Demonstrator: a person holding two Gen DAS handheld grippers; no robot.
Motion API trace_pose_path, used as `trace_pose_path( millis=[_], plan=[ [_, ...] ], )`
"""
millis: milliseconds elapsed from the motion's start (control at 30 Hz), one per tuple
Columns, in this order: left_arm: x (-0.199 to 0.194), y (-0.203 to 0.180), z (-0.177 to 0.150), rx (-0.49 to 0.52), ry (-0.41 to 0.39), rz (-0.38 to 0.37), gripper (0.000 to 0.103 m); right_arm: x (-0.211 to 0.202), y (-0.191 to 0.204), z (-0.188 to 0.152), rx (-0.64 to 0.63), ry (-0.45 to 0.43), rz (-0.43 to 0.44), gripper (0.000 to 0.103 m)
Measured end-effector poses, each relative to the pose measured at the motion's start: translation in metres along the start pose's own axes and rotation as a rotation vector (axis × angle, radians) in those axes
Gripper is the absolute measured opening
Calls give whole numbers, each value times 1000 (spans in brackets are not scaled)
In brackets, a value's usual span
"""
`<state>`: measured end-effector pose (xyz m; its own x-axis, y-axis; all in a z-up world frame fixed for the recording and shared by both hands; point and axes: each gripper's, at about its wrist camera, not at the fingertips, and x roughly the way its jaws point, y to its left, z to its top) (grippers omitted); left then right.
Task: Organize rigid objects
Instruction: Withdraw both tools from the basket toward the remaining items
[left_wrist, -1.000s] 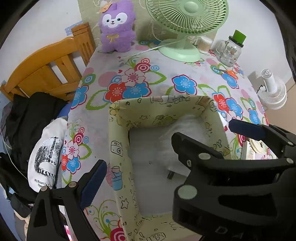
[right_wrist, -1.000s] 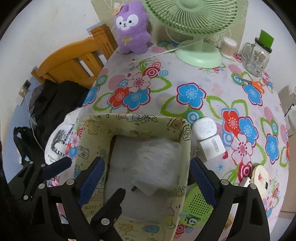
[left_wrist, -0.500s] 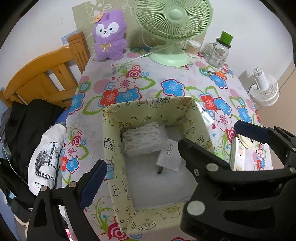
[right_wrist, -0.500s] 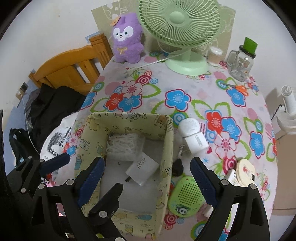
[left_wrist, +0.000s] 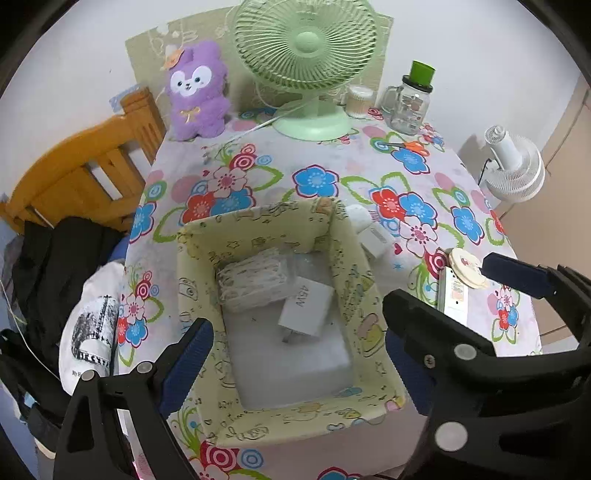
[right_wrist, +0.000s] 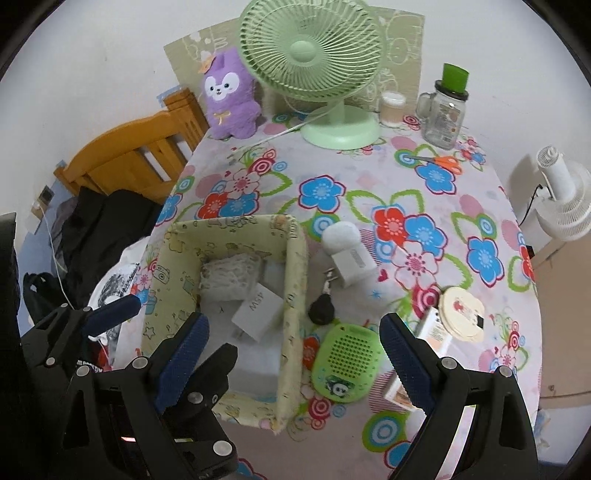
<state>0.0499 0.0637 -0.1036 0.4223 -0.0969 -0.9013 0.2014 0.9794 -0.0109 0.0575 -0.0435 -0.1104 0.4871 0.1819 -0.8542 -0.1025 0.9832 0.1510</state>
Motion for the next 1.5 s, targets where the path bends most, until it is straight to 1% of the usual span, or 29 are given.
trace_pose_path(
  millis=[267,333,400,533,733,1033,1267,1367,1500],
  plan=[
    [-3,-31,4,-23,-8,31,95,-12,-32,0,-40,-8,6,95],
    [-3,-39,5,-46,-7,51,95,-14,-41,1,-55,1,17,93],
    [-4,-46,5,-71,-6,50,95,-17,-48,3,-73,7,21,92],
    [-5,-62,8,-103,-3,63,95,-23,-65,7,-117,12,10,92],
    [-7,-85,13,-136,-7,85,95,-29,-88,11,-161,14,32,92],
    [-3,-114,19,-164,-12,88,95,-34,-121,16,-189,24,40,92],
    [6,-133,23,-177,-17,88,95,-30,-143,19,-214,38,19,92],
    [11,-141,24,-189,-18,92,95,-27,-152,20,-235,42,24,92],
    [17,-148,23,-222,-12,98,95,-23,-161,21,-271,50,53,92]
  ],
)
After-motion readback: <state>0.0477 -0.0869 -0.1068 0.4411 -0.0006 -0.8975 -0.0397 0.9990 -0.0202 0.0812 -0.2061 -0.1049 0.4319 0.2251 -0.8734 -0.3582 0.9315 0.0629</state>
